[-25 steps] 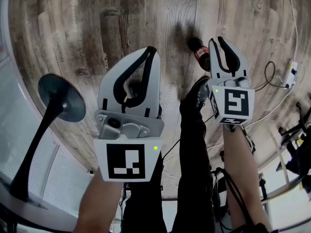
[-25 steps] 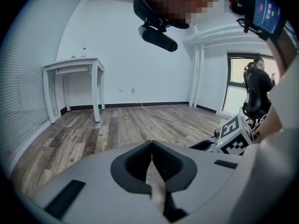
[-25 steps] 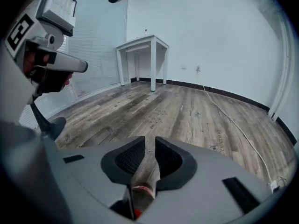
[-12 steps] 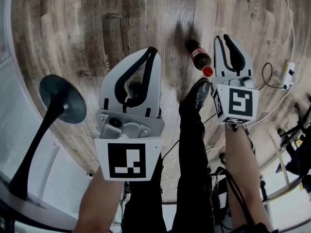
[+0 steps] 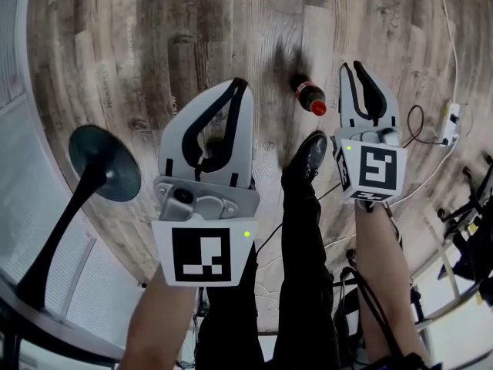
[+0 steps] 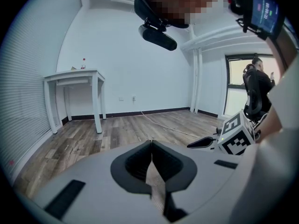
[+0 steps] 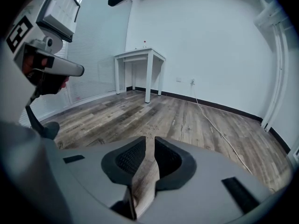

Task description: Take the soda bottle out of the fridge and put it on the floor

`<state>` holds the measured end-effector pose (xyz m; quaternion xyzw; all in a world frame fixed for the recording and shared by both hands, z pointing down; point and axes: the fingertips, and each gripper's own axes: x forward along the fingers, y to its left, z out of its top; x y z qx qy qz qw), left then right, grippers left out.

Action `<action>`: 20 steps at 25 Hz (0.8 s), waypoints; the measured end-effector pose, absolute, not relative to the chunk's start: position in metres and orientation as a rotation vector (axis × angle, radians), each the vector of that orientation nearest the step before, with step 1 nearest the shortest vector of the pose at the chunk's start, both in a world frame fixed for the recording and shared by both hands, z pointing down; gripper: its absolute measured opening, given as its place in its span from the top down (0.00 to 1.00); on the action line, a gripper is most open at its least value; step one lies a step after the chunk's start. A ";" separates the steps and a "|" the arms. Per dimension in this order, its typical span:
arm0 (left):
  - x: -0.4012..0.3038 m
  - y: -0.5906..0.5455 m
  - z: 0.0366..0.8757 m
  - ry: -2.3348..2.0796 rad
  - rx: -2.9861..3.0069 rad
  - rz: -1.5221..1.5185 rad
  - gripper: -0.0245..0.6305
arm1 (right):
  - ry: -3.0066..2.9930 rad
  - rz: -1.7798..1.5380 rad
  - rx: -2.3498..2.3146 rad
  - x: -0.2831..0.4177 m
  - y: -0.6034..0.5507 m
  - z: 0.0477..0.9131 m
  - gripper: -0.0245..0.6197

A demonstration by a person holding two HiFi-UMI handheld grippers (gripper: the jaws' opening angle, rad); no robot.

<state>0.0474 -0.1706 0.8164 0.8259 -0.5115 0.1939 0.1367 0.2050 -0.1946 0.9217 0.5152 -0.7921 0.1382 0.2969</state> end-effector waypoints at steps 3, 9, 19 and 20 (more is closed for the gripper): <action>0.050 -0.181 0.791 -1.504 2.420 0.540 0.93 | -2.129 0.345 1.384 0.203 -0.204 0.896 0.88; 0.054 -0.200 0.718 -1.568 2.474 0.494 0.93 | -2.198 0.240 1.427 0.200 -0.232 0.809 0.94; 0.062 -0.231 0.542 -1.694 2.544 0.360 0.93 | -2.391 -0.078 1.516 0.177 -0.296 0.590 0.94; 0.062 -0.234 0.522 -1.712 2.553 0.340 0.93 | -2.412 -0.110 1.518 0.173 -0.299 0.567 0.94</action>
